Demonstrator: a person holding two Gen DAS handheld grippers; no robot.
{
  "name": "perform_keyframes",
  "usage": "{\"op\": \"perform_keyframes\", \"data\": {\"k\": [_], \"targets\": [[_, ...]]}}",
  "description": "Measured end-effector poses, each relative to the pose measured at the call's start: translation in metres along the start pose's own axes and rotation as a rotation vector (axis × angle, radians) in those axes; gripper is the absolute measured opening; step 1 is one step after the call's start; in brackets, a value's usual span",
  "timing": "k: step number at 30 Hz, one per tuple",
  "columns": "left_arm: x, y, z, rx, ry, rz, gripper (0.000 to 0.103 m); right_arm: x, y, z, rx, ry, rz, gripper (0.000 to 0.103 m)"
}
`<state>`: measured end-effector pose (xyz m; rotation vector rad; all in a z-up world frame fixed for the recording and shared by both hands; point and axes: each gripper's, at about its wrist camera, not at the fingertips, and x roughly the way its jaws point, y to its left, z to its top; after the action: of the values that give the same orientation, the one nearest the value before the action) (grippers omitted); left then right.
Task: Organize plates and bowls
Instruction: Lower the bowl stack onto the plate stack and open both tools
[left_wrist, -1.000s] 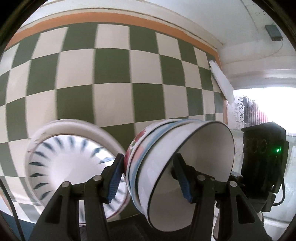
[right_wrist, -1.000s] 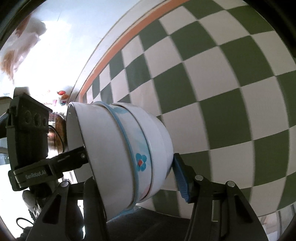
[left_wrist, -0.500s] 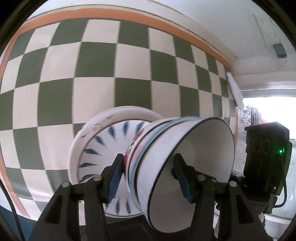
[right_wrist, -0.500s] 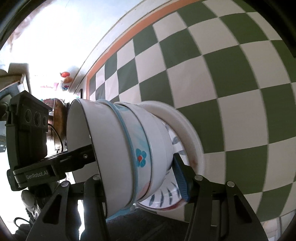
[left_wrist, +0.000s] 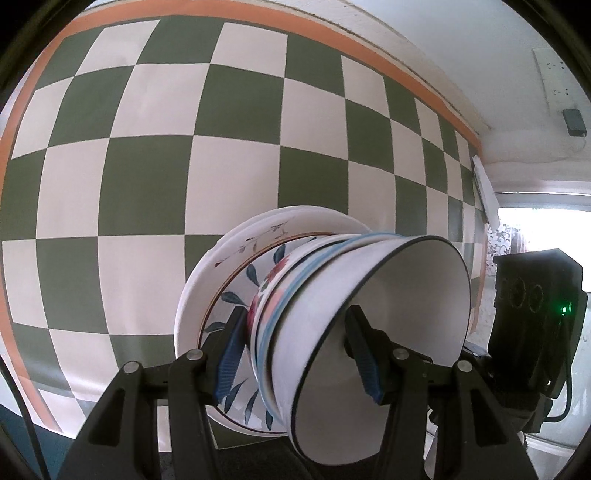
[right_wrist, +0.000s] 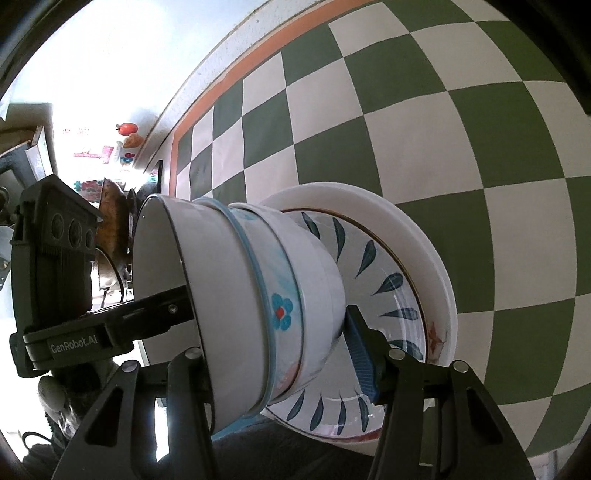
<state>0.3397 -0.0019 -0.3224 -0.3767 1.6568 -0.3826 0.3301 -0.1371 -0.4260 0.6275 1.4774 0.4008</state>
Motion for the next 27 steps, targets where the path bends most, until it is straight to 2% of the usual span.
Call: {"op": "perform_keyframes", "data": {"k": [12,16,27], "targets": [[0.006,0.000,-0.002,0.012,0.001,0.004,0.050,0.004,0.001,-0.001,-0.009,-0.003,-0.022,0.056],[0.004,-0.005,-0.004,0.029,-0.002,0.016,0.050,0.002,0.002,-0.004,-0.020,-0.008,-0.060,0.056],[-0.001,-0.006,-0.009,0.033,-0.008,0.041,0.050,-0.006,0.007,-0.010,-0.025,-0.013,-0.099,0.055]]}}
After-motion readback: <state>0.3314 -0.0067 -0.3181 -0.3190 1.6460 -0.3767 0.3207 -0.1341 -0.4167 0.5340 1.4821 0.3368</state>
